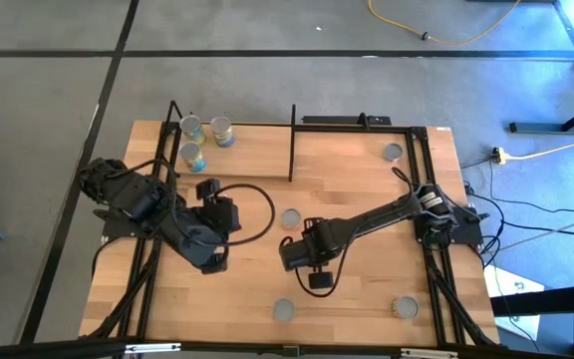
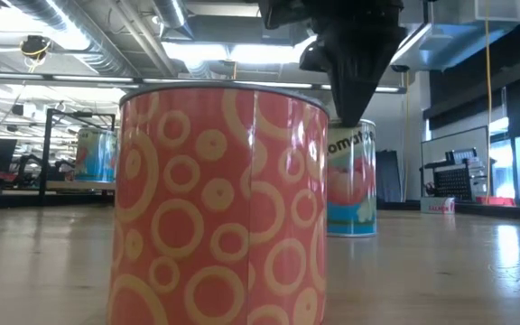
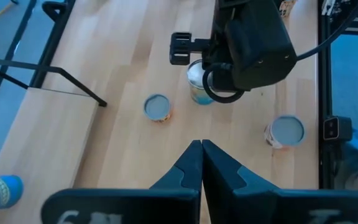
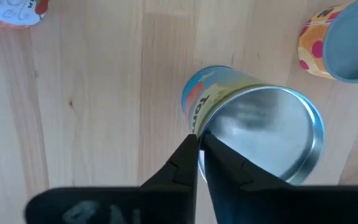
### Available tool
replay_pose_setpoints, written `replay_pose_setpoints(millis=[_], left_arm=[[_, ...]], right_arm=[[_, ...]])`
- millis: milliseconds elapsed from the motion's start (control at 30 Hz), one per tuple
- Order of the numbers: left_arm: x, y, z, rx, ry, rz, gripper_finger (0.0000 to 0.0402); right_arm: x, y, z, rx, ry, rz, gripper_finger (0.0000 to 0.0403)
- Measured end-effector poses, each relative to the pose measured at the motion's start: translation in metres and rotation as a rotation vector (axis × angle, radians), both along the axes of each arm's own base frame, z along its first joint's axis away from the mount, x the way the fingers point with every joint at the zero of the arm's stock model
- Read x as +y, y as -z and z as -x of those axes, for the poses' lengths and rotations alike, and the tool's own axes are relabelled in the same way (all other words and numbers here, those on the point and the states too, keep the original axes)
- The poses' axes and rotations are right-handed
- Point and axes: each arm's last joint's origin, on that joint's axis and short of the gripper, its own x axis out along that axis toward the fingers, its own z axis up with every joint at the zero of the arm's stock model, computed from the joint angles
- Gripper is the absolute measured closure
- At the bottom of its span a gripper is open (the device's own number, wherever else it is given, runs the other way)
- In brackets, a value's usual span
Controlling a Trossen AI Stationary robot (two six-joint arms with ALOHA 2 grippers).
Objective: Pick and place cans onto a shelf
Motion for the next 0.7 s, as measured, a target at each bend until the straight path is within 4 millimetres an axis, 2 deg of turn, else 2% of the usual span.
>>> replay_pose_setpoints(millis=[200, 300, 433, 700], left_arm=[[-0.001, 0.000, 0.000, 0.009, 0.011, 0.014, 0.0401], [-0.001, 0.001, 0.000, 0.021, 0.029, 0.025, 0.0401], [-0.001, 0.001, 0.000, 0.044, 0.090, 0.015, 0.0401], [-0.002, 0.001, 0.000, 0.062, 0.145, 0.004, 0.0401]], right_arm=[[0.002, -0.004, -0.001, -0.001, -0.010, -0.001, 0.0335], [0.005, -0.017, -0.001, -0.017, -0.016, -0.012, 0.0321], [0.009, -0.044, 0.000, -0.020, -0.052, -0.079, 0.0316], [0.015, -0.118, 0.017, -0.111, -0.086, -0.112, 0.0315]])
